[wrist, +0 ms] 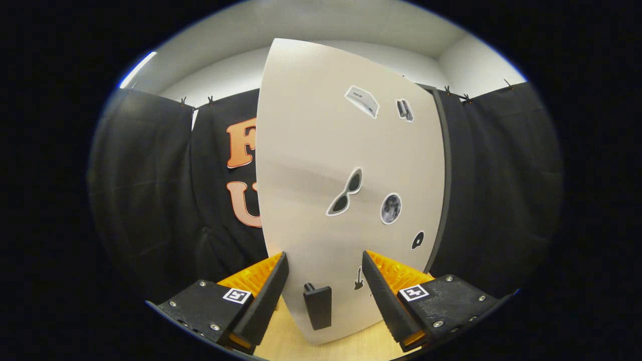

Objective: Open the shoe cabinet door, grab the shoes and put them into the shoe cabinet, then close the shoe cabinet door.

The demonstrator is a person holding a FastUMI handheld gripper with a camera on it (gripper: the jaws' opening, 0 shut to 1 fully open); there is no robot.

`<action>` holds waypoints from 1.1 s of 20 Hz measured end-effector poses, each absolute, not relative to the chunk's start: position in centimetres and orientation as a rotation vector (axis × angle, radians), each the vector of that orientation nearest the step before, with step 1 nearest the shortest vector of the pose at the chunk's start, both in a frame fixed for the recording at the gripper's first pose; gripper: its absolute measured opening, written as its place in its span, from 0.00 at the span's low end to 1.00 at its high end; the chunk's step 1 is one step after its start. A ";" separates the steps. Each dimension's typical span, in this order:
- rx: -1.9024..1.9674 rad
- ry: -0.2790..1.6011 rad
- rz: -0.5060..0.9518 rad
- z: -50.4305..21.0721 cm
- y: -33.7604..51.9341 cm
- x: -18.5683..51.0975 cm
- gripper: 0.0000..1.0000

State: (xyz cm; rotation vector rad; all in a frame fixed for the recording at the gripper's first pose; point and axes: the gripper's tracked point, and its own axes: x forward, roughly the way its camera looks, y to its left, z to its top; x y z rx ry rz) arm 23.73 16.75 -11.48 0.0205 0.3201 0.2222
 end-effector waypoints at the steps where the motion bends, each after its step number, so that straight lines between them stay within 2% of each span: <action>1: 0.014 0.317 0.212 -11.7 17.5 24.6 0.92; 22: 0.031 0.360 0.126 -14.4 24.0 37.6 0.91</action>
